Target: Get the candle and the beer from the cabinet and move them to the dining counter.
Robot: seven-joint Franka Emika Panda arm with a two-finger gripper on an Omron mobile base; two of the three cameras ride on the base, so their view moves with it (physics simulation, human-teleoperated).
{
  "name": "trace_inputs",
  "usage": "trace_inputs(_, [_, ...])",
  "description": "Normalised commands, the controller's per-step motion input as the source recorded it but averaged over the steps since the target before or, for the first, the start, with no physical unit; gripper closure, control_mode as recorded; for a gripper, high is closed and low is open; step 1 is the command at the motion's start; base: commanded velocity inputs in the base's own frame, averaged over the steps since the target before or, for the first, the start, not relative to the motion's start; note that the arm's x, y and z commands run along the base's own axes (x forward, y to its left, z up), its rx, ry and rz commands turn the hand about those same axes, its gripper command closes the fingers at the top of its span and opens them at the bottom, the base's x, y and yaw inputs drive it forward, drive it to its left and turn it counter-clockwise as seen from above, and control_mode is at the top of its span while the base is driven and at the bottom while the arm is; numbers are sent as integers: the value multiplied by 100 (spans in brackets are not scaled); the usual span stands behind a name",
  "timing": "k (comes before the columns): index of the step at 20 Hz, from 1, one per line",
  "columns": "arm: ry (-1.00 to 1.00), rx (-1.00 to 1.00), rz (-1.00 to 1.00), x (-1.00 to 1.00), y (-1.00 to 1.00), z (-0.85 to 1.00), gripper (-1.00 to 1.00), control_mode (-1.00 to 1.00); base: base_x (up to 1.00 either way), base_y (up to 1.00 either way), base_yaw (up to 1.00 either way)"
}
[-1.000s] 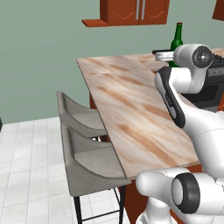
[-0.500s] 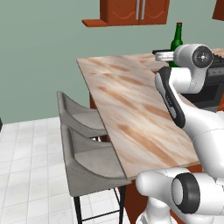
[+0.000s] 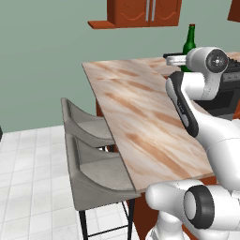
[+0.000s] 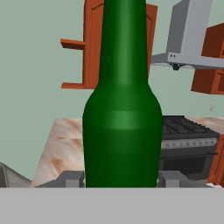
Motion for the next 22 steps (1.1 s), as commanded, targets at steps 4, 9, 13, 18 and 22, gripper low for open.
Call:
trace_inputs(4, [-4, 0, 0, -4, 0, 0, 100, -100, 0, 0, 0])
trace_inputs(9, [1, -7, 0, -5, 0, -5, 100, -100, 0, 0, 0])
trace_inputs(13, [0, 0, 0, 1, -7, -14, 100, -100, 0, 0, 0])
trace_inputs(18, [2, 0, 15, 14, -27, -18, 100, -100, 0, 0, 0])
trace_inputs(22, [15, 1, 30, 20, -28, -17, 100, -100, 0, 0, 0])
